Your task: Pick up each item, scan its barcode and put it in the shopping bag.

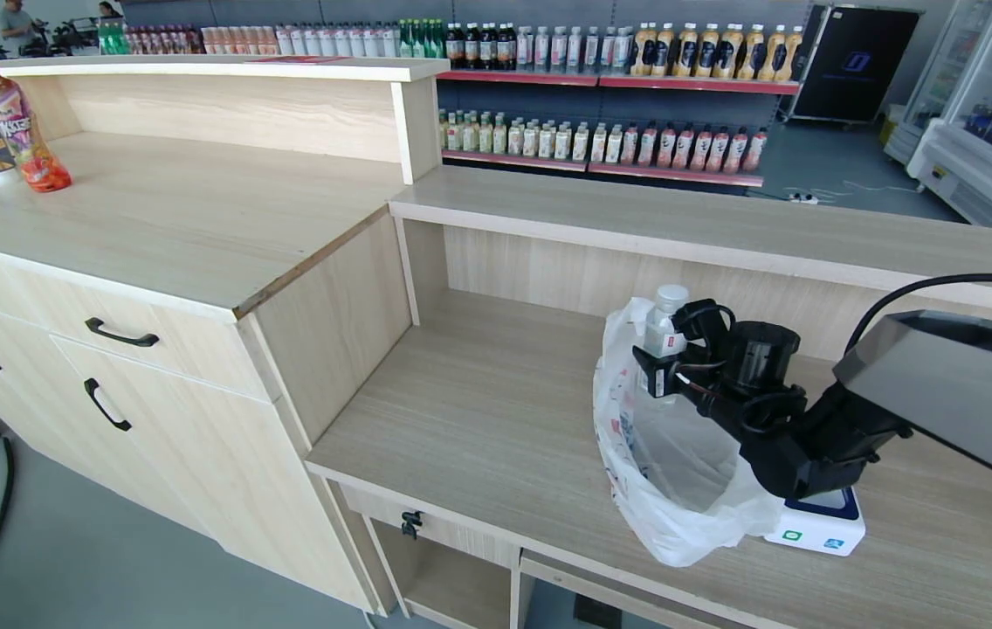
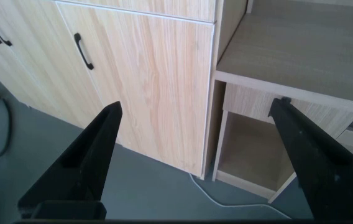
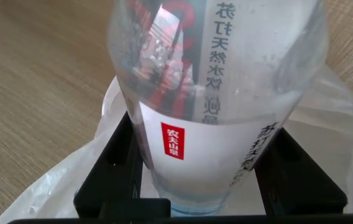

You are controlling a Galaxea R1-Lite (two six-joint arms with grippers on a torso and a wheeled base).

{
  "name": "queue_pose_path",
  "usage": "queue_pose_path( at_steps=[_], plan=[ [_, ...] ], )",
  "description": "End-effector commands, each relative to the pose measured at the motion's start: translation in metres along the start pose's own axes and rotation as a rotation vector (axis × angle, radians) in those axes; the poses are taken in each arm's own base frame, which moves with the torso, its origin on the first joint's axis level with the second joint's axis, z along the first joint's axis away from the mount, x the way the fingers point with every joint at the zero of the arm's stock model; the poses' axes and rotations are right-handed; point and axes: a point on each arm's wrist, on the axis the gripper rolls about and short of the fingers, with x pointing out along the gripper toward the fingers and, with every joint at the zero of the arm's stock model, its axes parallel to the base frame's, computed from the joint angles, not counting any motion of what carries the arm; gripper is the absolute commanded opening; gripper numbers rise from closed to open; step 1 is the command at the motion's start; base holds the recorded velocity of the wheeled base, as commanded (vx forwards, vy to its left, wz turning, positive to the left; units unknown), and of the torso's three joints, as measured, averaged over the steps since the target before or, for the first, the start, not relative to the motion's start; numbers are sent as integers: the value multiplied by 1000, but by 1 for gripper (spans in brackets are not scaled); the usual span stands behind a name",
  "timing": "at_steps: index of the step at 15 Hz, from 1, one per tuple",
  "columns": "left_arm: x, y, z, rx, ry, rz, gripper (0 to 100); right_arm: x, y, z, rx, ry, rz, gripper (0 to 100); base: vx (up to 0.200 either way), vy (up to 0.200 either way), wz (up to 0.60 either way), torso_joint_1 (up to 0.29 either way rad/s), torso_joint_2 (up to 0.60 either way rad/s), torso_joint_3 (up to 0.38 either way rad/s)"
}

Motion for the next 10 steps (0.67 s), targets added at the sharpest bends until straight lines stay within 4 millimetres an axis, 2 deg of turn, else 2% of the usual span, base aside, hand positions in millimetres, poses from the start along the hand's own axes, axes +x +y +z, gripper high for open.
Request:
queue_pose_path(
  at_steps=[1, 5, 10],
  plan=[
    [0, 0, 0, 0, 0, 1, 100, 4, 1, -8, -1, 13, 3, 0, 0, 0, 0, 0, 0, 0],
    [0, 0, 0, 0, 0, 1, 100, 13, -2, -23, -3, 6, -1, 0, 0, 0, 0, 0, 0, 0],
    [0, 0, 0, 0, 0, 1, 100, 14, -5, -32, -1, 16, 23, 0, 0, 0, 0, 0, 0, 0]
  ],
)
